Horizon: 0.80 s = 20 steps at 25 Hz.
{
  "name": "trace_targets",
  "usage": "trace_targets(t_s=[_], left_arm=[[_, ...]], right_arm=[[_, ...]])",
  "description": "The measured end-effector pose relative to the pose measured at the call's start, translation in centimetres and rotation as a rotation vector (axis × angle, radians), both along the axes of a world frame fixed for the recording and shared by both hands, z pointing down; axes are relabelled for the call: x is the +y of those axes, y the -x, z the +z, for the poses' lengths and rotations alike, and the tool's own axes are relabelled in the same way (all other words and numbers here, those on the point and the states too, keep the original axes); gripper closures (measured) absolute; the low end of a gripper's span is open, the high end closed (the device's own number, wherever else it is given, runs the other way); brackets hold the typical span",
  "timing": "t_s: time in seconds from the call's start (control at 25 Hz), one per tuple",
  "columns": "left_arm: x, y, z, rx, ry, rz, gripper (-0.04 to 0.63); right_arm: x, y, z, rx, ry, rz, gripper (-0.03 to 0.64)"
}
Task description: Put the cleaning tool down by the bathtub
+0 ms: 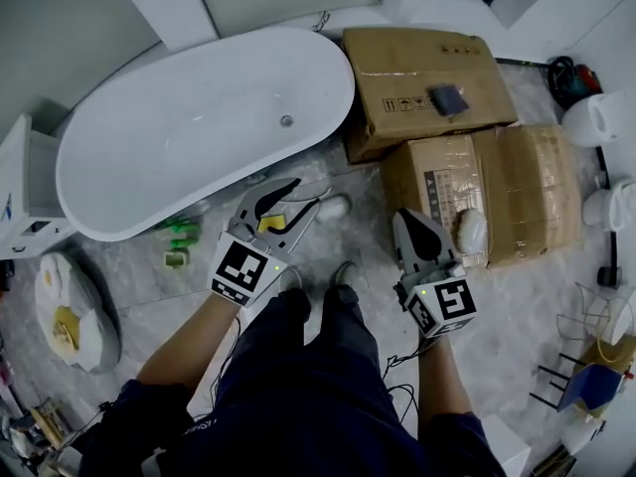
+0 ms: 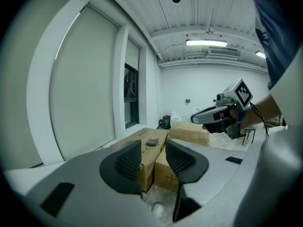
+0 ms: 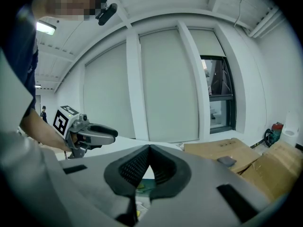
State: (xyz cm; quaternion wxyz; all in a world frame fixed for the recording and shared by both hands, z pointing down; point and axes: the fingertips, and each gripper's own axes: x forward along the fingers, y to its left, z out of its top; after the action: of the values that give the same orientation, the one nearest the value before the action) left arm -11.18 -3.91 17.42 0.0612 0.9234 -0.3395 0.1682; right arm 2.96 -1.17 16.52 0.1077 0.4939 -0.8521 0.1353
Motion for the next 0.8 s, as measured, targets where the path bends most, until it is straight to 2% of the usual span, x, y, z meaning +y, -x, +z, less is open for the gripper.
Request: trace_targets(t_s=[0.4,0.8], left_arm=[[3.6,2.1,-7.5,0.04,-0.077,-0.025,0.417],[5.4,3.5,-10.4,0.064,-0.128,-0.015,0.417]], right_arm=[[2.8,1.6,-6.7,0.007,-0.088,-0.02,0.612],[4.7,4.0,-9.3,-0.023,-0.124,-0.013,0.612]])
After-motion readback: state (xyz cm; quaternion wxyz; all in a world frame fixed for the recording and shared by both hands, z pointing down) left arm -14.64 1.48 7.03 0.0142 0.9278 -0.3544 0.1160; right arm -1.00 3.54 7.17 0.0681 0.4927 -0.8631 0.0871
